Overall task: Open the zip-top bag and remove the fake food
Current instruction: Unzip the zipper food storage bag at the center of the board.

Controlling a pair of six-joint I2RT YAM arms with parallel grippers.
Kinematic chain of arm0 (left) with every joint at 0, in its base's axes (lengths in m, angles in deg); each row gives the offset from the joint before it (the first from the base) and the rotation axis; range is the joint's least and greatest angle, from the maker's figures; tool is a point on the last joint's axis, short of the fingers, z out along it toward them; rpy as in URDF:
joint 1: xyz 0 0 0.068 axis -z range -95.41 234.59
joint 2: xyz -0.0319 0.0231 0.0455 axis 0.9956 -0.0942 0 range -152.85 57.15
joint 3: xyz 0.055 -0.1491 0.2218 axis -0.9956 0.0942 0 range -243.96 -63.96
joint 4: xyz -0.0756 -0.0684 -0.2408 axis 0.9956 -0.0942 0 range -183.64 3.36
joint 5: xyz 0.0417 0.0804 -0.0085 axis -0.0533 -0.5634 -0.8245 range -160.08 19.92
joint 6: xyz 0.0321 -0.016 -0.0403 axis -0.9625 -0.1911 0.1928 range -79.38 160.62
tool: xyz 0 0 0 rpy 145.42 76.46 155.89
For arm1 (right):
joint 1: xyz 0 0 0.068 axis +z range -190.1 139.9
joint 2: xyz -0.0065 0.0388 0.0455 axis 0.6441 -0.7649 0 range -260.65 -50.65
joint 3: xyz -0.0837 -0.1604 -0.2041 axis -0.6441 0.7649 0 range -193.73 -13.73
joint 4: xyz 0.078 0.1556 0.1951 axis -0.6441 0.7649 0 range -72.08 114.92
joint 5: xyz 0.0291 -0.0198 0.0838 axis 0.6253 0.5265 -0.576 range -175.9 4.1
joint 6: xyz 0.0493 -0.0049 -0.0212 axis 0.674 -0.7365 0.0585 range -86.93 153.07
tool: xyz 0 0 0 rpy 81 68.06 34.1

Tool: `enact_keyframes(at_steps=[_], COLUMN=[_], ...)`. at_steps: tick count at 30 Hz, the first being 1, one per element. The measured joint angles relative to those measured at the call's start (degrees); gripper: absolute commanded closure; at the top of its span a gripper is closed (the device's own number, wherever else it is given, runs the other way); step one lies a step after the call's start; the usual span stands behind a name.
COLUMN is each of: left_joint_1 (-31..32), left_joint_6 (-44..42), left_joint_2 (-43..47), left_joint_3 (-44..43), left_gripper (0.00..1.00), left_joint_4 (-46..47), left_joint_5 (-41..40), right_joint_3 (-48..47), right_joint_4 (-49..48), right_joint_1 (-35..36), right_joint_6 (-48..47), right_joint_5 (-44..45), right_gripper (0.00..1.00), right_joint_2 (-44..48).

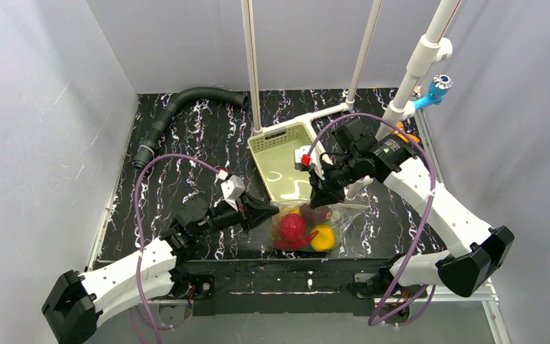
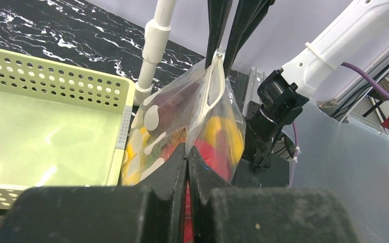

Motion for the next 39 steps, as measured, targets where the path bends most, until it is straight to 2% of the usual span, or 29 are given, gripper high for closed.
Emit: enact_keyframes(at_steps=[18,39], left_joint_1=[0.1,0.1], left_joint_6=[-0.5,-0.1], left_joint_2=[-2.2,-0.4], left_joint_3=[-0.1,1.9], left_gripper=[1.00,1.00], left_joint_4=[0.6,-1.4], left_joint_5=[-0.1,-0.1], right_joint_3=[5.4,13.7], right_joint_4=[0.1,-0.3], right_joint_1=[-3.4,-7.8], right_joint_6=[-1.2,-3.2], right_joint_5=[2.4,-0.5], right_gripper=[0.99,0.99], right_joint_2=[7.3,14.3])
